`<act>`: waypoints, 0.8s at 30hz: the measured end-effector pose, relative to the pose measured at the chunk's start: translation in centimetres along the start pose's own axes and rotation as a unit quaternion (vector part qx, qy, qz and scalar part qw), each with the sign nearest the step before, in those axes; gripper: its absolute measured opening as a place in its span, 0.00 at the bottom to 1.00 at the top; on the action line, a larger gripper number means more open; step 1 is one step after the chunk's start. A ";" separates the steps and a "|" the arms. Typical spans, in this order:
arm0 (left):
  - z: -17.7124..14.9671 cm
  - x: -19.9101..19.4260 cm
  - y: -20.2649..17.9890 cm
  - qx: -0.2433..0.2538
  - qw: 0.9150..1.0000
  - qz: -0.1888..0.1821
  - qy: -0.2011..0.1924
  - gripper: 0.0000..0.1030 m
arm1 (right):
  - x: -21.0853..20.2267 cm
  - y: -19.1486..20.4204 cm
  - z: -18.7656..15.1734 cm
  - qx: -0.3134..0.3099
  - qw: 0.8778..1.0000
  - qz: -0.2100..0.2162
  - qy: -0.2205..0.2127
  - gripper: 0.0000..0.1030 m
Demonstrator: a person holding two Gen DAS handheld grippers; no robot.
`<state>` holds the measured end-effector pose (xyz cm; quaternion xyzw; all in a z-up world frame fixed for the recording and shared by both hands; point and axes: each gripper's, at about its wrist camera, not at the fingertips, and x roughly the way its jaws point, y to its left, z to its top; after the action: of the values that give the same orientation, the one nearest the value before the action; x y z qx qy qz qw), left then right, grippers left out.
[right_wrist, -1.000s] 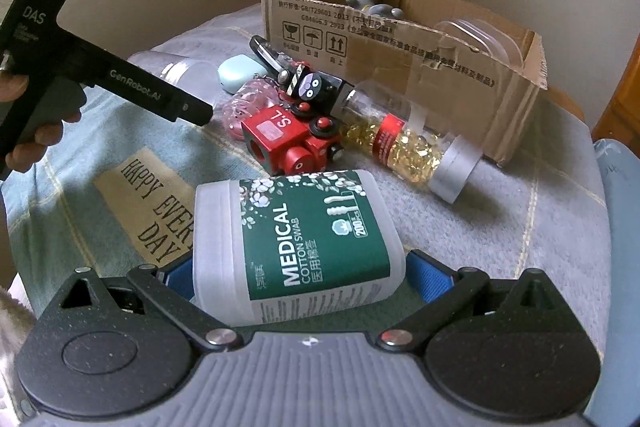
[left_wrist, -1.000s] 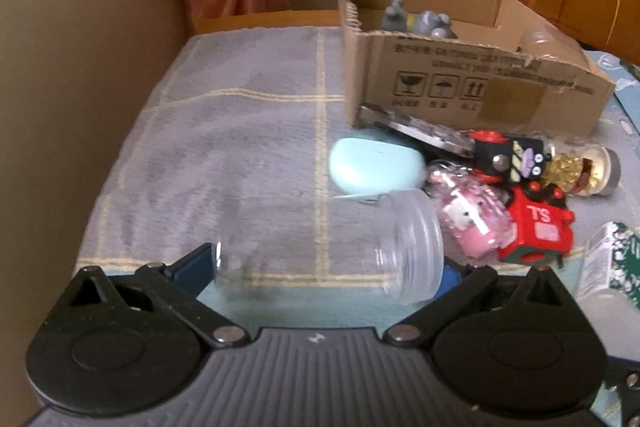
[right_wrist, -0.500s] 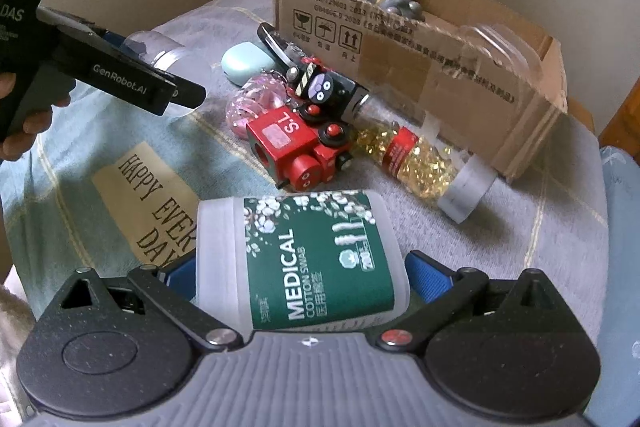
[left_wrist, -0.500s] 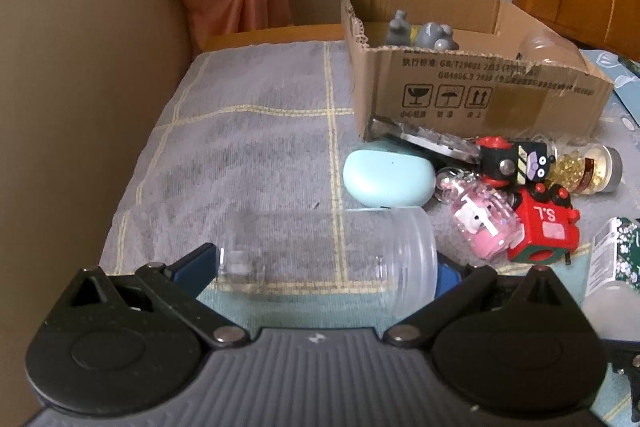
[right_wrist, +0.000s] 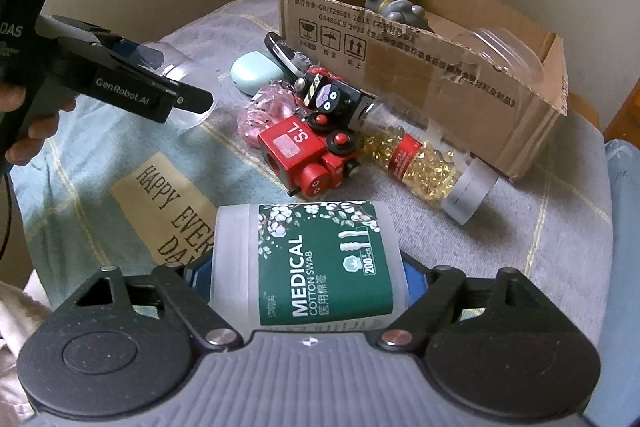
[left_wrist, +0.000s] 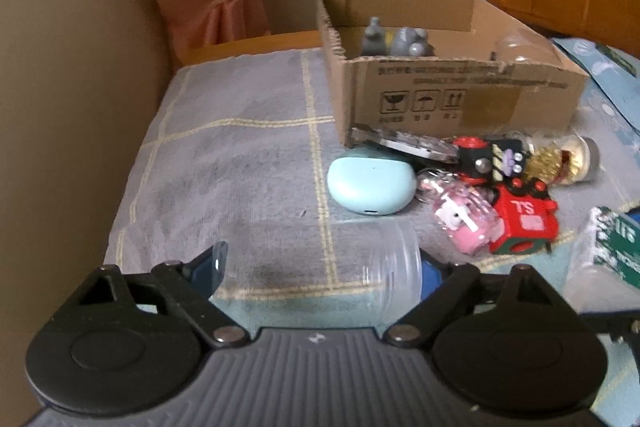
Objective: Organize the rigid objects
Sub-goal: 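Carry the jar and the MEDICAL bottle into the box and release both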
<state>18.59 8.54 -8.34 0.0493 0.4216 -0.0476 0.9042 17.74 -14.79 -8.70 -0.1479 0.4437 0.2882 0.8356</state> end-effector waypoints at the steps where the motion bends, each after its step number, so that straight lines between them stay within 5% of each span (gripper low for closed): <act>1: 0.2 -0.2 0.0 0.004 1.000 -0.008 0.002 0.88 | -0.1 -0.1 0.1 0.002 1.000 0.003 0.001 0.84; 10: 3.4 -3.3 -0.6 0.066 0.996 -0.058 -0.003 0.88 | -2.2 -1.0 1.4 0.004 1.000 0.016 -0.004 0.84; 17: 9.7 -4.6 -1.8 0.091 0.990 -0.099 -0.040 0.88 | -4.6 -2.2 4.1 -0.006 0.999 0.003 -0.035 0.84; 24: 15.0 -1.9 -4.0 0.111 0.988 -0.093 -0.062 0.88 | -6.1 -4.3 7.7 -0.007 0.998 -0.024 -0.064 0.84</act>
<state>28.22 2.68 2.58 0.1067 0.3598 -0.1805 0.9092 22.75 -16.50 0.64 -0.1458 0.3832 0.2798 0.8681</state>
